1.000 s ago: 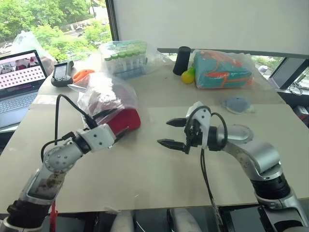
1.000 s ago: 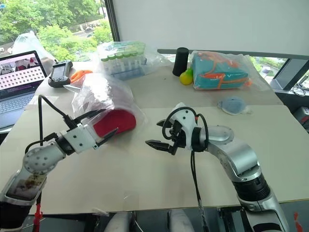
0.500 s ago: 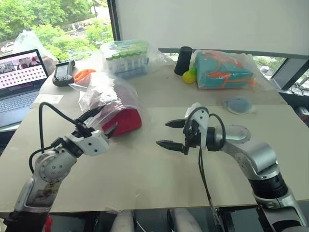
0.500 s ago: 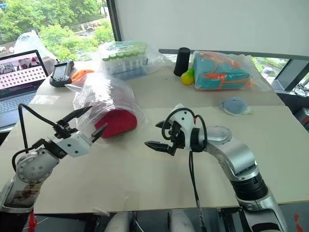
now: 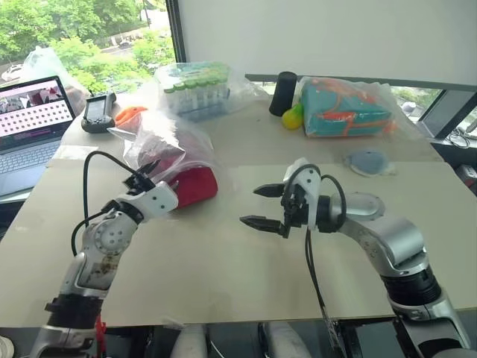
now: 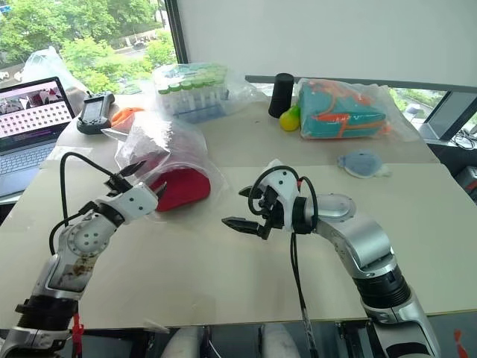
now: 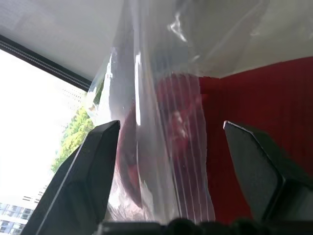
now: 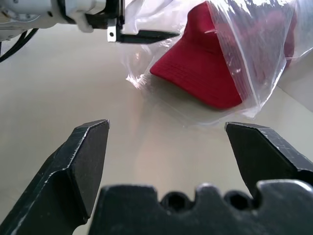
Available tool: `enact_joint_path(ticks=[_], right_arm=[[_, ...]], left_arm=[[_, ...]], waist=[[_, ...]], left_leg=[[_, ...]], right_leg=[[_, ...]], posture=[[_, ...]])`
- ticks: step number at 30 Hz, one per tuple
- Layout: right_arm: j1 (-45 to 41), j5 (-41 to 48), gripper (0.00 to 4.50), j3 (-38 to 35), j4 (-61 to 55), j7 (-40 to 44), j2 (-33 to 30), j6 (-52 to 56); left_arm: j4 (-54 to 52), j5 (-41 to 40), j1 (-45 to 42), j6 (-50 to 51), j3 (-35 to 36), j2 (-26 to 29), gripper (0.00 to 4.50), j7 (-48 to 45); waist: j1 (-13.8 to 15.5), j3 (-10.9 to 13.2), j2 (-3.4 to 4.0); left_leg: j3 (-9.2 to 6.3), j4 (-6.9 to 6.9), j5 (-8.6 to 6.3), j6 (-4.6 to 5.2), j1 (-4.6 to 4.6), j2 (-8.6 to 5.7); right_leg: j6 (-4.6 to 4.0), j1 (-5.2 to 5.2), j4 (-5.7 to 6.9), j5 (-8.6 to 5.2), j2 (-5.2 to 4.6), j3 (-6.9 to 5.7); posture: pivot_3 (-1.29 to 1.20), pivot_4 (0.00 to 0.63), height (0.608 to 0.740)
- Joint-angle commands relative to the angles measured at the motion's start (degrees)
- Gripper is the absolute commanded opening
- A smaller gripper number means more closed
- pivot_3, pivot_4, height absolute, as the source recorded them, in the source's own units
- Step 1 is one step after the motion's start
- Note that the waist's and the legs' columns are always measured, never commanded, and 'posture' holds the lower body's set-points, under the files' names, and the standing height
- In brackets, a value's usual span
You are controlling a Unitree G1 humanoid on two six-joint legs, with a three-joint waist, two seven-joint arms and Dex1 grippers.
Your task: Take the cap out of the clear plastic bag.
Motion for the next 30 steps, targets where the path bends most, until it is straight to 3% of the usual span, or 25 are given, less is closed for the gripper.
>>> enact_joint_path(ticks=[1, 5, 6, 7, 21, 27, 30], right_arm=[[-1.36, -0.05, 4.50, -0.87, -1.22, -0.30, 0.58, -1.53], [-1.45, -0.18, 4.50, -0.50, -1.87, -1.16, 1.53, -1.19], [-1.45, -0.15, 4.50, -0.41, -2.09, -1.43, 1.85, -1.09], [-1.42, -0.15, 4.50, -0.31, -2.30, -1.67, 2.20, -1.01], [-3.01, -1.61, 4.50, 2.46, -3.13, -5.53, 7.80, -0.66], [-5.65, -12.11, 4.50, 10.58, -0.19, -12.34, 12.84, -6.07], [-7.52, -22.74, 4.50, 17.80, 5.81, -16.93, 15.12, -14.56]], left_arm=[[-1.15, -2.80, -2.34, 1.30, 1.03, 0.23, 1.81, -1.52], [-2.71, -6.26, -4.49, 6.27, 2.02, -0.21, 0.67, -3.93], [-3.27, -6.62, -4.97, 7.60, 2.15, -0.23, 0.16, -4.14], [-3.83, -7.31, -5.38, 9.04, 2.26, -0.26, 0.03, -4.71], [-7.36, -11.87, -7.61, 19.70, 2.45, 0.29, 0.03, -9.27], [-7.62, -15.49, -10.29, 25.27, 4.08, -0.37, 0.03, -9.03], [-7.34, -15.97, -10.84, 26.71, 3.83, -1.50, 0.03, -7.75]], waist=[[-0.08, 0.00, 0.00], [-0.12, 0.00, 0.00], [-0.11, 0.00, 0.00], [-0.11, 0.00, 0.00], [-0.24, 0.00, 0.00], [-0.30, 0.00, 0.00], [-0.26, 0.00, 0.00]], left_leg=[[-0.01, 0.00, 0.00, 0.00, 0.00, 0.00], [-0.02, 0.00, 0.00, 0.00, 0.02, 0.00], [-0.02, 0.01, 0.00, 0.00, 0.02, 0.00], [-0.03, 0.01, 0.01, 0.00, 0.02, 0.00], [-0.06, 0.01, 0.01, 0.00, 0.01, -0.01], [-0.08, 0.01, 0.01, -0.01, 0.01, -0.01], [-0.09, 0.01, 0.01, -0.01, 0.01, -0.02]], right_leg=[[0.00, 0.00, 0.01, 0.00, 0.00, 0.00], [0.00, 0.01, 0.03, 0.01, 0.01, 0.00], [0.01, 0.01, 0.03, 0.01, 0.01, -0.01], [0.02, 0.01, 0.03, 0.01, 0.01, -0.01], [0.02, 0.01, 0.02, 0.01, 0.02, -0.01], [0.02, -0.02, 0.04, 0.01, 0.03, -0.02], [0.02, 0.00, 0.03, 0.01, 0.03, -0.03]], posture=[[0.00, 0.150, 0.740], [0.00, 0.150, 0.740], [0.00, 0.150, 0.740], [0.00, 0.150, 0.740], [0.00, 0.150, 0.740], [0.00, 0.150, 0.740], [0.00, 0.150, 0.740]])
